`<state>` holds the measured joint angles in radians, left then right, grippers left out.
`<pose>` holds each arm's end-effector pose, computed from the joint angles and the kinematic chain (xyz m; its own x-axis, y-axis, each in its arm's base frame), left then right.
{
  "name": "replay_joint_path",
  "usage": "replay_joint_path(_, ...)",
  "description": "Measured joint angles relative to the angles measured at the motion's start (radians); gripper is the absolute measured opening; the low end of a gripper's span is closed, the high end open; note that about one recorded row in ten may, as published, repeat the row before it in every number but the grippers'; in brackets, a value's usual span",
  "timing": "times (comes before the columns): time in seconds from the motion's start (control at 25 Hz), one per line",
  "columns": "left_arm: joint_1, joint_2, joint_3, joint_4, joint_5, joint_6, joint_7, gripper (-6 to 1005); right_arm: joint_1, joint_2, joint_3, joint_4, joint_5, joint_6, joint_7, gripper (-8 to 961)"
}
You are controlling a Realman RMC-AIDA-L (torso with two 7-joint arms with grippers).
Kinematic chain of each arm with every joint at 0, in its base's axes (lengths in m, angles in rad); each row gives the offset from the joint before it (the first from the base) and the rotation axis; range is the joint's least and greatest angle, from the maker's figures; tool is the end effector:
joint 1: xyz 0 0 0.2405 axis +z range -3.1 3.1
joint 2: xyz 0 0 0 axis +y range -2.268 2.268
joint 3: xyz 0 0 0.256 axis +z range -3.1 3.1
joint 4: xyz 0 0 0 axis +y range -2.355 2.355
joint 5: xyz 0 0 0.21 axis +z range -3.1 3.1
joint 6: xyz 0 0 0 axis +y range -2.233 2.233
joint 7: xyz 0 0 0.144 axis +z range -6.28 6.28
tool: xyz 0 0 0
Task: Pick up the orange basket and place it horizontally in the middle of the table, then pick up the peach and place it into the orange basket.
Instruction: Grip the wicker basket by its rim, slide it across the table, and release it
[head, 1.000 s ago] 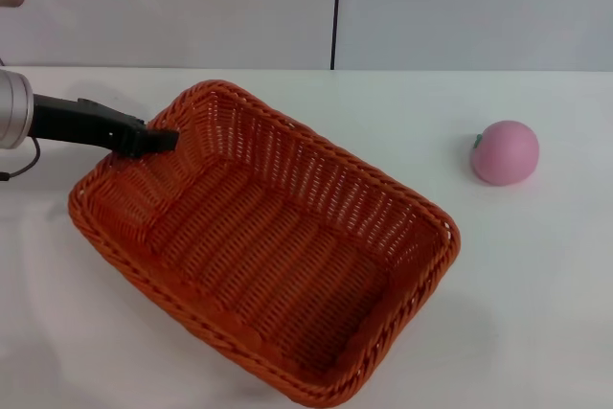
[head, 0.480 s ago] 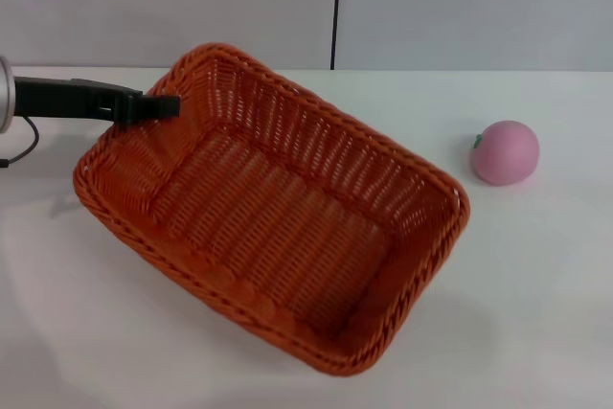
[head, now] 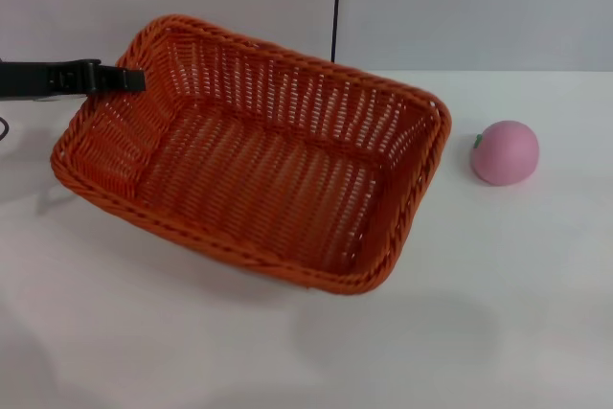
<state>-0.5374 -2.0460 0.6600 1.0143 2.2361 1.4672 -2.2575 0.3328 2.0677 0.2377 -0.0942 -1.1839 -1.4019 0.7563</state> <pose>-0.2704 0.3677 0.0746 0.4442 0.7537 0.4844 0.8936 -0.4115 -0.1792 0.4132 0.2592 0.1013 0.3009 0.4061 -0.8629 -0.9466 0.2370 -0.2186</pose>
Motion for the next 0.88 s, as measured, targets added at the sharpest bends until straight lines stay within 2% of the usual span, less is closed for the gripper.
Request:
replay_joint_path(0.12, -0.002, 0.007, -0.002, -0.001, 0.000, 0.003, -0.087, 158, 0.005, 0.000, 0.000, -0.003, 0.000, 0.004, 0.000, 622)
replay_joint_path(0.32, 0.006, 0.008, -0.034, -0.012, -0.002, 0.008, -0.135, 158, 0.012, -0.001, 0.000, -0.005, 0.001, 0.009, 0.000, 622)
replay_joint_path(0.52, 0.023, -0.003, -0.104, -0.049, -0.010, 0.006, -0.134, 158, 0.021, -0.007, 0.000, -0.006, 0.001, 0.016, 0.000, 622)
replay_joint_path(0.64, 0.046, -0.007, -0.120, -0.103, -0.023, -0.009, -0.120, 158, 0.027, -0.010, 0.000, -0.006, 0.001, 0.036, 0.000, 622)
replay_joint_path(0.76, 0.098, -0.010, -0.122, -0.179, -0.095, -0.023, -0.071, 158, 0.043, -0.013, 0.000, -0.006, 0.001, 0.058, -0.005, 622)
replay_joint_path(0.88, 0.115, -0.011, -0.122, -0.190, -0.123, -0.024, -0.060, 158, 0.056, -0.014, 0.000, -0.006, -0.012, 0.062, -0.007, 623)
